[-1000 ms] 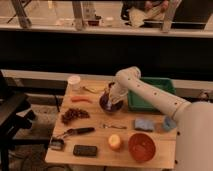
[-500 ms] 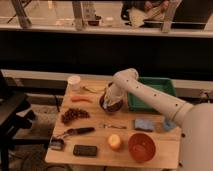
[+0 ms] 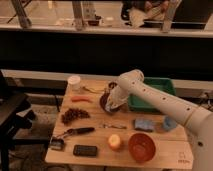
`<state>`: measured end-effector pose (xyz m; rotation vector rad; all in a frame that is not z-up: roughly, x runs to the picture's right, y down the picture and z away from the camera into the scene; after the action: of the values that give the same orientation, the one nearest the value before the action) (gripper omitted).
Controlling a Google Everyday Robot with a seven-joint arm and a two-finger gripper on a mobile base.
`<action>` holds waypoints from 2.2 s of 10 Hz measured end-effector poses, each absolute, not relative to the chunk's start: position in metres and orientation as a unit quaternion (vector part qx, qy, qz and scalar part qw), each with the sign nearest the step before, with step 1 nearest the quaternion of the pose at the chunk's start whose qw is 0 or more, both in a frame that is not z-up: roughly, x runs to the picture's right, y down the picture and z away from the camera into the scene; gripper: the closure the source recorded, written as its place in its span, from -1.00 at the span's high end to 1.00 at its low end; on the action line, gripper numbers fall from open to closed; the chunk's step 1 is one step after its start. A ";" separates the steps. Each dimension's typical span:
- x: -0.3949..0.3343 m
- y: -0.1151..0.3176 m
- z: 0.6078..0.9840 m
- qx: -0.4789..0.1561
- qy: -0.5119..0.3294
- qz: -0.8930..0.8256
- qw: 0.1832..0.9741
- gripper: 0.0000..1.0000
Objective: Wipe purple bowl with towel
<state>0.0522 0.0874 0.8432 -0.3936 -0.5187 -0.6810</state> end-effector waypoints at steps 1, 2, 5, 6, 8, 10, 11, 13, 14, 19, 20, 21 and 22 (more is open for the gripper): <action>0.068 0.089 0.842 -0.193 -0.240 -0.321 0.895 -1.00; 0.085 0.093 0.844 -0.200 -0.226 -0.316 0.900 -1.00; 0.103 0.094 0.861 -0.210 -0.199 -0.311 0.905 -1.00; 0.103 0.092 0.871 -0.211 -0.195 -0.311 0.906 -1.00; 0.090 0.083 0.886 -0.208 -0.195 -0.321 0.903 -1.00; 0.068 0.075 0.894 -0.199 -0.200 -0.333 0.900 -1.00; 0.055 0.070 0.892 -0.192 -0.205 -0.340 0.898 -1.00; 0.030 0.065 0.882 -0.178 -0.221 -0.353 0.891 -1.00; 0.018 0.067 0.875 -0.174 -0.232 -0.361 0.887 -1.00; 0.014 0.088 0.837 -0.179 -0.254 -0.365 0.878 -1.00; 0.023 0.093 0.834 -0.183 -0.251 -0.359 0.880 -1.00; 0.036 0.095 0.834 -0.187 -0.245 -0.351 0.884 -1.00; 0.052 0.095 0.836 -0.190 -0.235 -0.342 0.890 -1.00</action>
<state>0.0517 0.0953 0.8364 -0.3942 -0.4889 -0.7107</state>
